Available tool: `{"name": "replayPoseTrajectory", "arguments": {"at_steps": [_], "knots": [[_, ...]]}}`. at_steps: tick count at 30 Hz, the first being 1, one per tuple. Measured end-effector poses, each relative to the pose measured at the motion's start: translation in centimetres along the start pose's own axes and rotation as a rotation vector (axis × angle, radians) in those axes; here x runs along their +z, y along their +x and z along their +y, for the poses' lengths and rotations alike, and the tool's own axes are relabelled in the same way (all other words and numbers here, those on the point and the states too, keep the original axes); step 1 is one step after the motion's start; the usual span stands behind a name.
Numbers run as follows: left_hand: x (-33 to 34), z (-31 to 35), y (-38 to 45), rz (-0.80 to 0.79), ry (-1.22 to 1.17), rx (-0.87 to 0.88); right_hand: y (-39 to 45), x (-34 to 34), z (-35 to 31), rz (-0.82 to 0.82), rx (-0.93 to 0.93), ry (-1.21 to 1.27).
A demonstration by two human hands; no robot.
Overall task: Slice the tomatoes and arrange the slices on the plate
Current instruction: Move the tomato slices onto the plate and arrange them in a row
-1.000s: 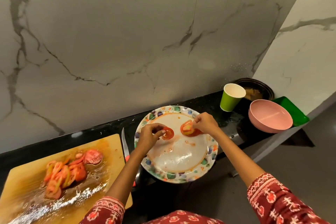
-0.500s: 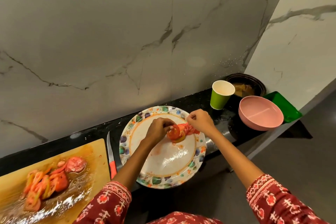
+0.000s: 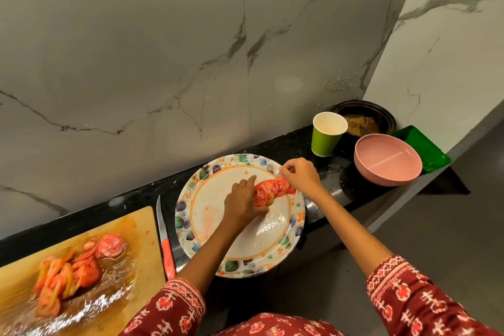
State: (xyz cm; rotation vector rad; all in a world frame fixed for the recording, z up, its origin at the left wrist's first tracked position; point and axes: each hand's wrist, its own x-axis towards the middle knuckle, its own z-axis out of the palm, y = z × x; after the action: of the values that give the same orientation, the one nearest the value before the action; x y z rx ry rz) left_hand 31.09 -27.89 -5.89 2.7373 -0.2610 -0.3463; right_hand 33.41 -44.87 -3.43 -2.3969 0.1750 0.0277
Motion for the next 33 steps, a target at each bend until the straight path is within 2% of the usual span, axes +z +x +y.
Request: {"name": "replayPoseTrajectory", "arguments": {"at_steps": [7, 21, 30, 33], "knots": [[-0.3, -0.8, 0.4, 0.007, -0.08, 0.017, 0.2, -0.1, 0.3, 0.037, -0.01, 0.024], [-0.2, -1.5, -0.2, 0.069, -0.08, -0.012, 0.0, 0.2, 0.5, 0.139, 0.033, 0.079], [-1.3, -6.9, -4.2, 0.29, -0.246, -0.038, -2.3, 3.6, -2.2, 0.107, -0.073, 0.123], [-2.5, -10.0, -6.6, 0.345, -0.255, -0.042, -3.5, 6.3, -4.7, 0.033, -0.161, 0.175]]}}
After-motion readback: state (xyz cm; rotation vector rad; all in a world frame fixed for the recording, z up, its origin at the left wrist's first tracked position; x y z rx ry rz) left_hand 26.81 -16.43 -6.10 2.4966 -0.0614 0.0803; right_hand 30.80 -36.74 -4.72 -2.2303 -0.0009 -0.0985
